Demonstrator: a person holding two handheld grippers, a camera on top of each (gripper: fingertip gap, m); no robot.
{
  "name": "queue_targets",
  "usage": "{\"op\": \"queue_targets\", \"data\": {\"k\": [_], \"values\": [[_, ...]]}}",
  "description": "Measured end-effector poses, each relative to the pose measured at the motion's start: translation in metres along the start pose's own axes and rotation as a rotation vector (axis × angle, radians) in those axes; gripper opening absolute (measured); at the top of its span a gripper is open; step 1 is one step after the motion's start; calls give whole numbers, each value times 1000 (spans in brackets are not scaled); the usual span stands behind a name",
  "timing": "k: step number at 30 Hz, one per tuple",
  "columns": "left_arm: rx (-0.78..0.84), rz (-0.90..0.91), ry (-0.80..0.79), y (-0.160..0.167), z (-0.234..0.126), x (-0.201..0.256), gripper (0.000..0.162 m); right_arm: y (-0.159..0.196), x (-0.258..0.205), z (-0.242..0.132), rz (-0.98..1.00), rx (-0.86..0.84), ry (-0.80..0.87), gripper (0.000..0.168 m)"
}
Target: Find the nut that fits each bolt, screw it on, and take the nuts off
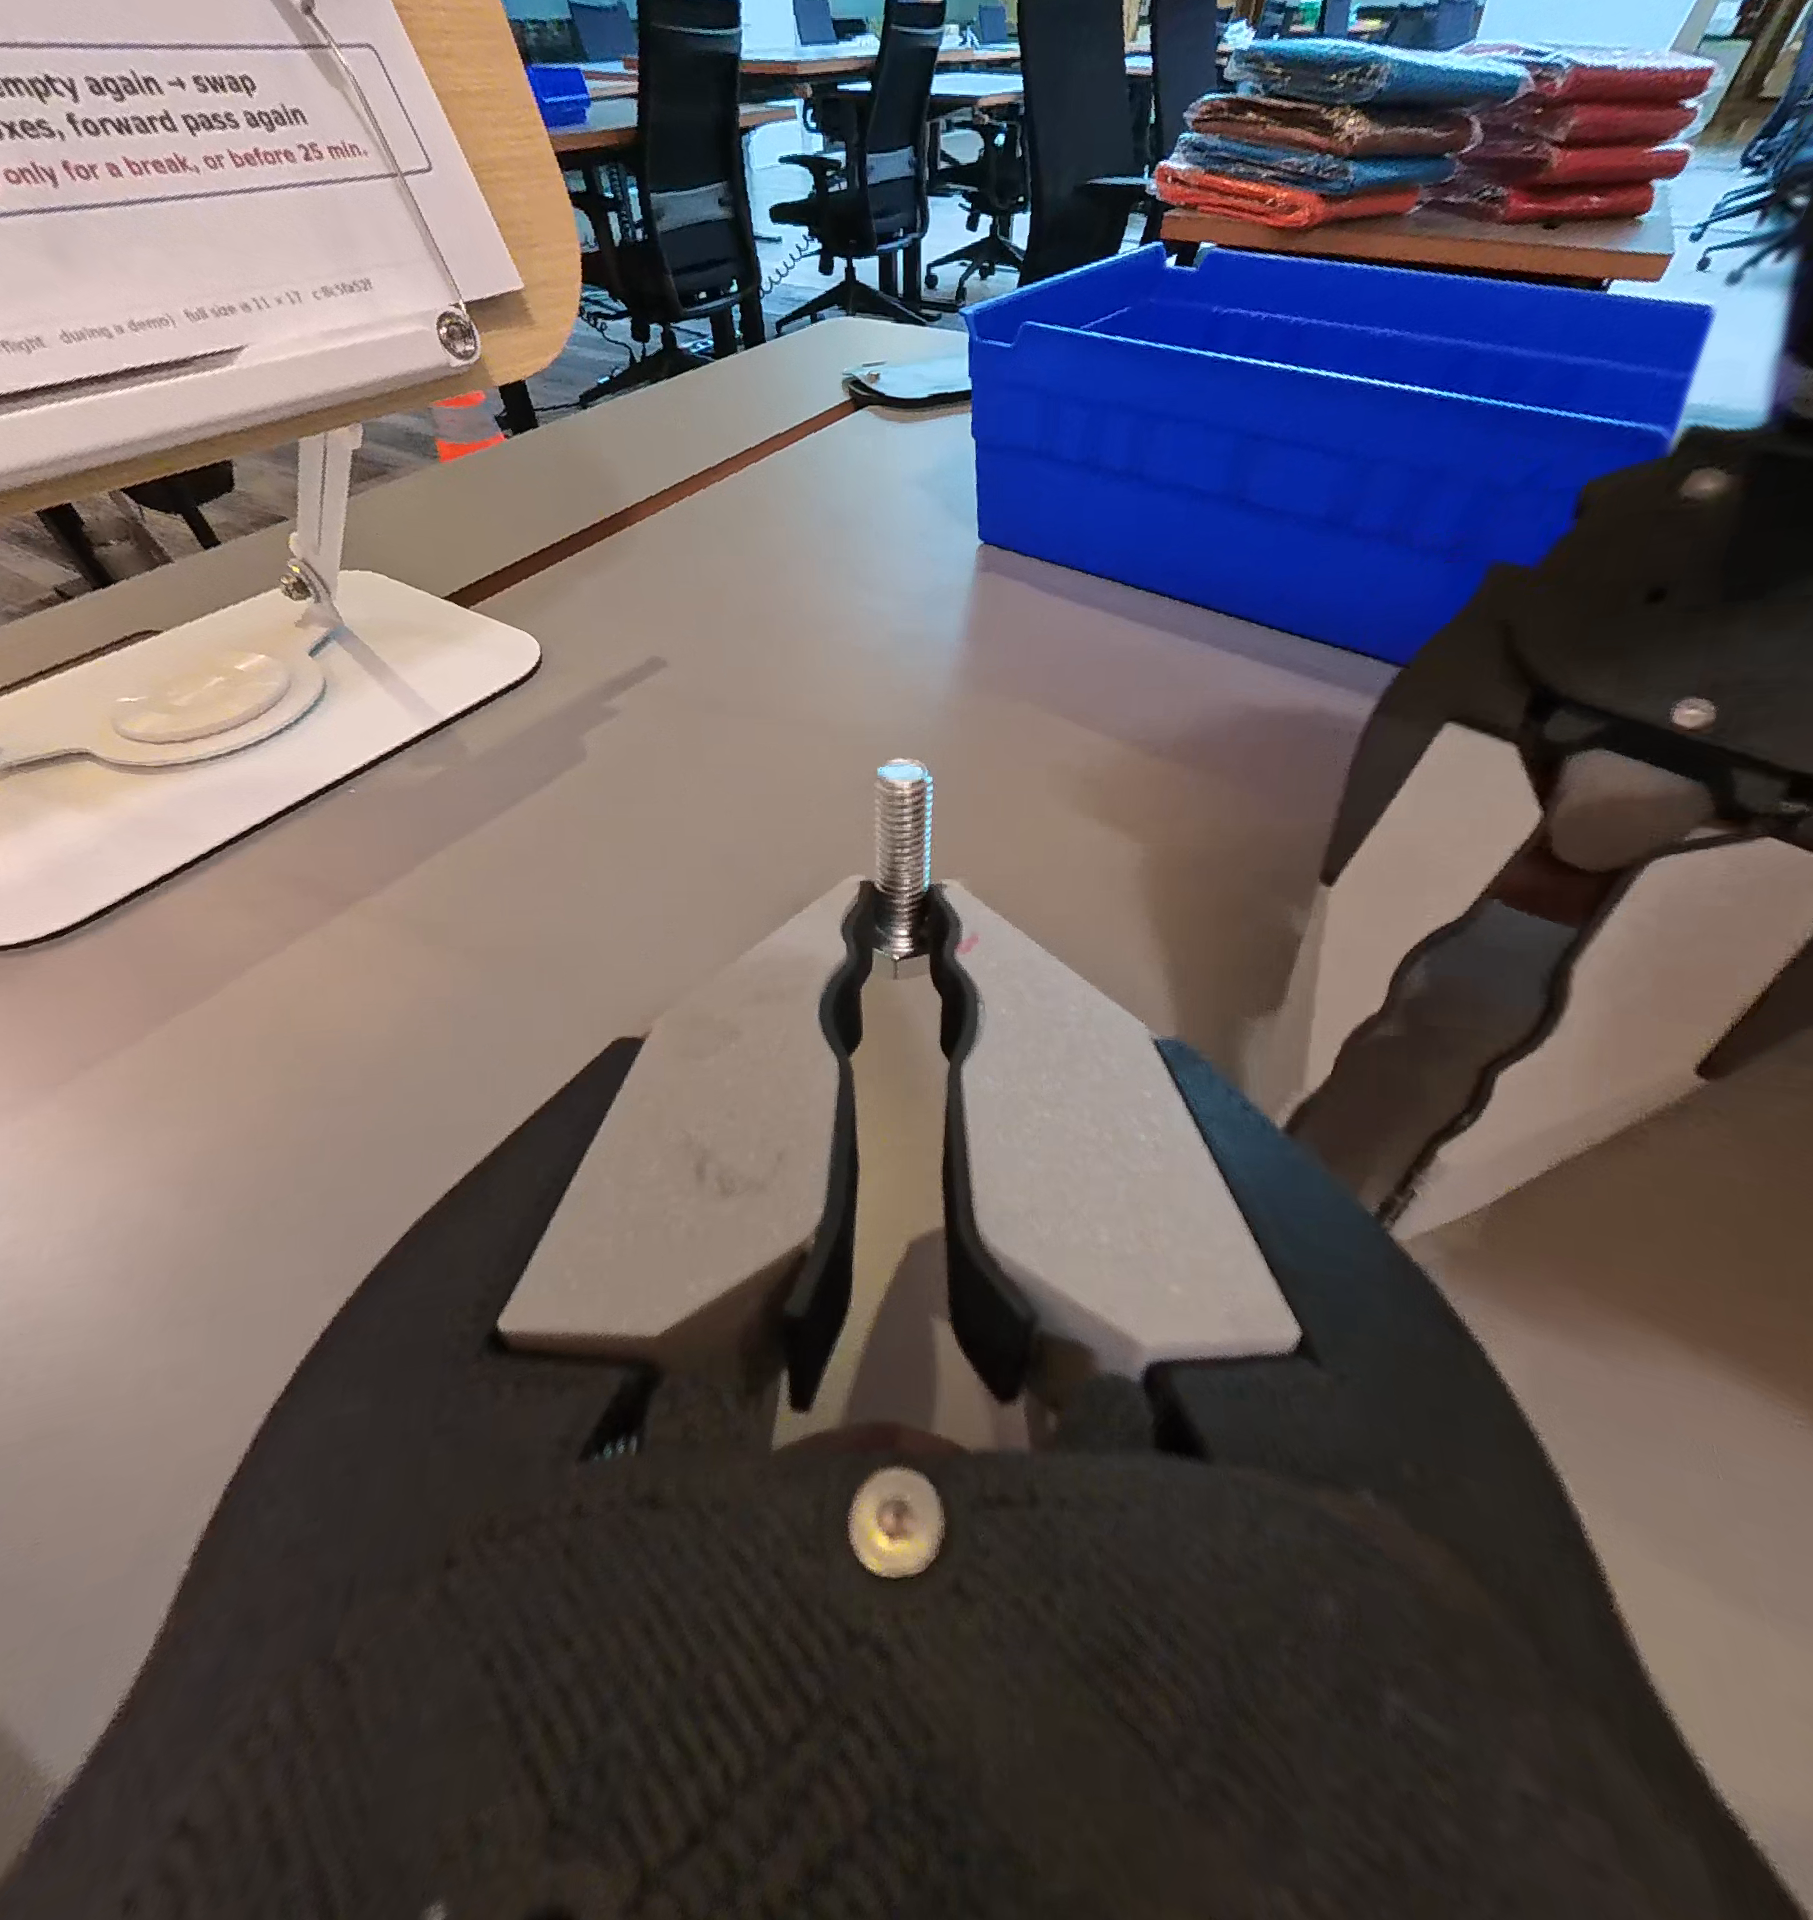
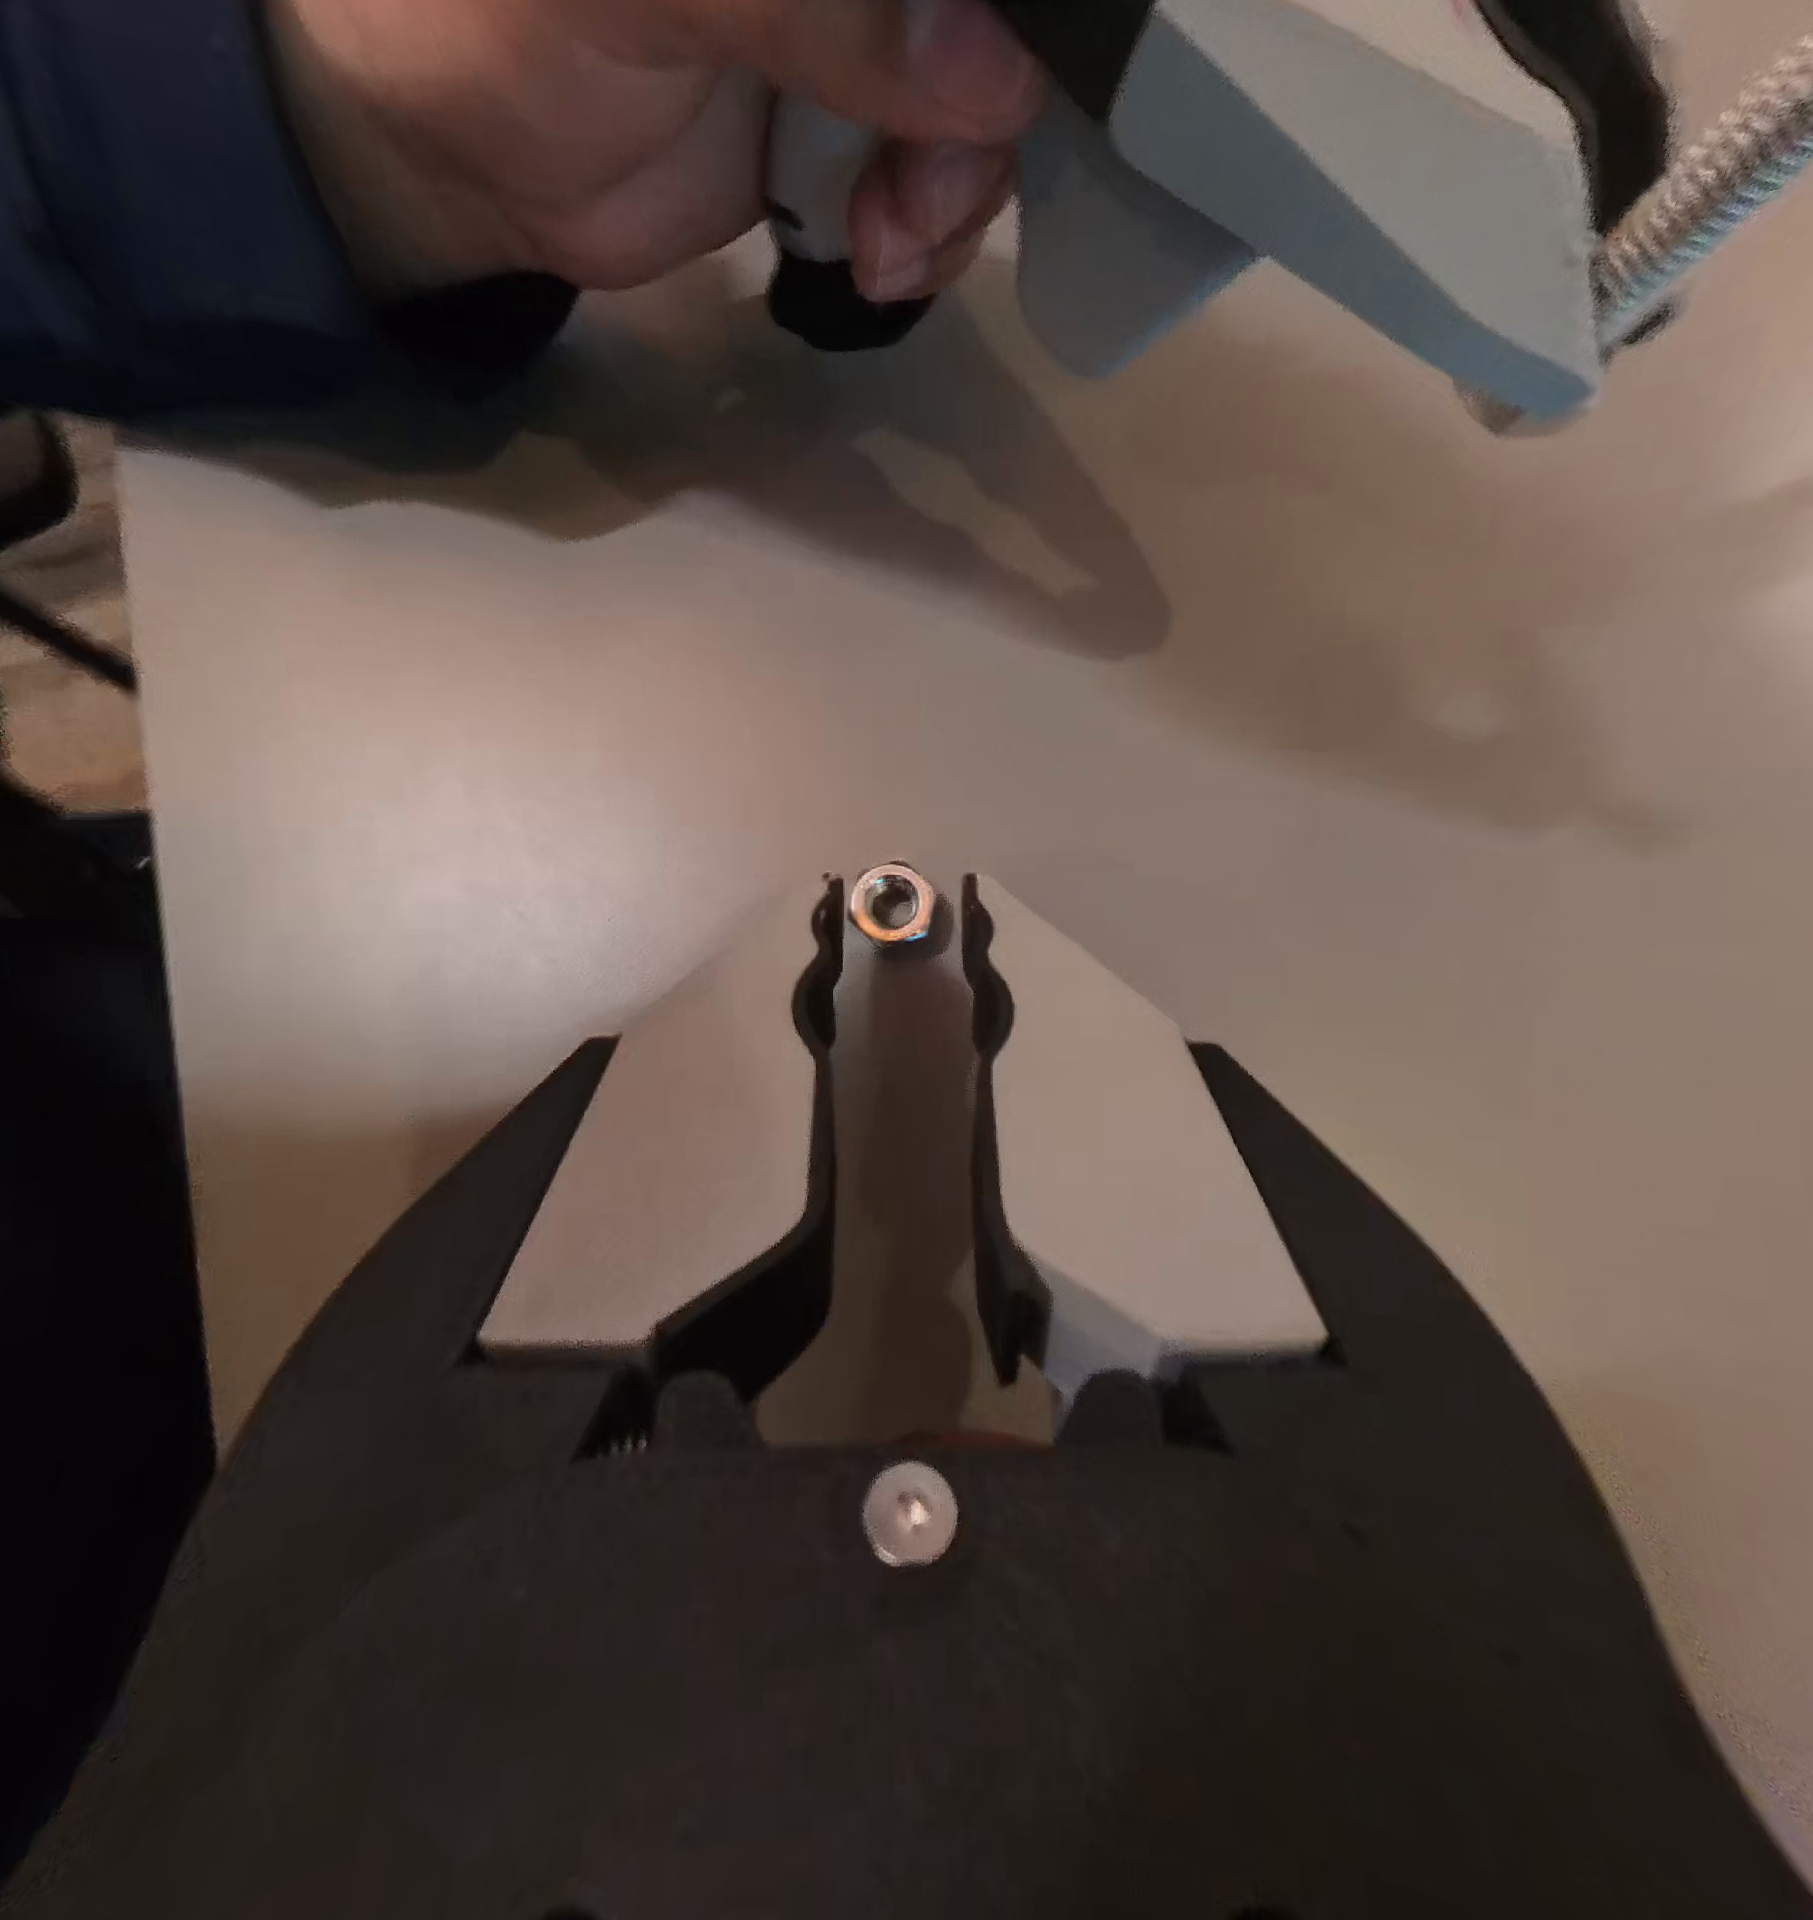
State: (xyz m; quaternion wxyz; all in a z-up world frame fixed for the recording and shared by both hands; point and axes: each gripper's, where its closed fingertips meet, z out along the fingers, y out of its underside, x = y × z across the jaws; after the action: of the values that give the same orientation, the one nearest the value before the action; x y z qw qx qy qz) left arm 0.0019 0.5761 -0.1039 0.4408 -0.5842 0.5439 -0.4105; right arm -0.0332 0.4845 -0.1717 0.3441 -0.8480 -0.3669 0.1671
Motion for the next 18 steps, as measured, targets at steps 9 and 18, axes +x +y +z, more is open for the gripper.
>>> {"op": "queue_targets", "data": {"k": [9,18], "values": [[-9,11,6,2,2,4,7,3,-2,6,-18,6,112,24],[-1,1,10,0,1,4,7,9,-3,11,-15,-22,164,15]]}}
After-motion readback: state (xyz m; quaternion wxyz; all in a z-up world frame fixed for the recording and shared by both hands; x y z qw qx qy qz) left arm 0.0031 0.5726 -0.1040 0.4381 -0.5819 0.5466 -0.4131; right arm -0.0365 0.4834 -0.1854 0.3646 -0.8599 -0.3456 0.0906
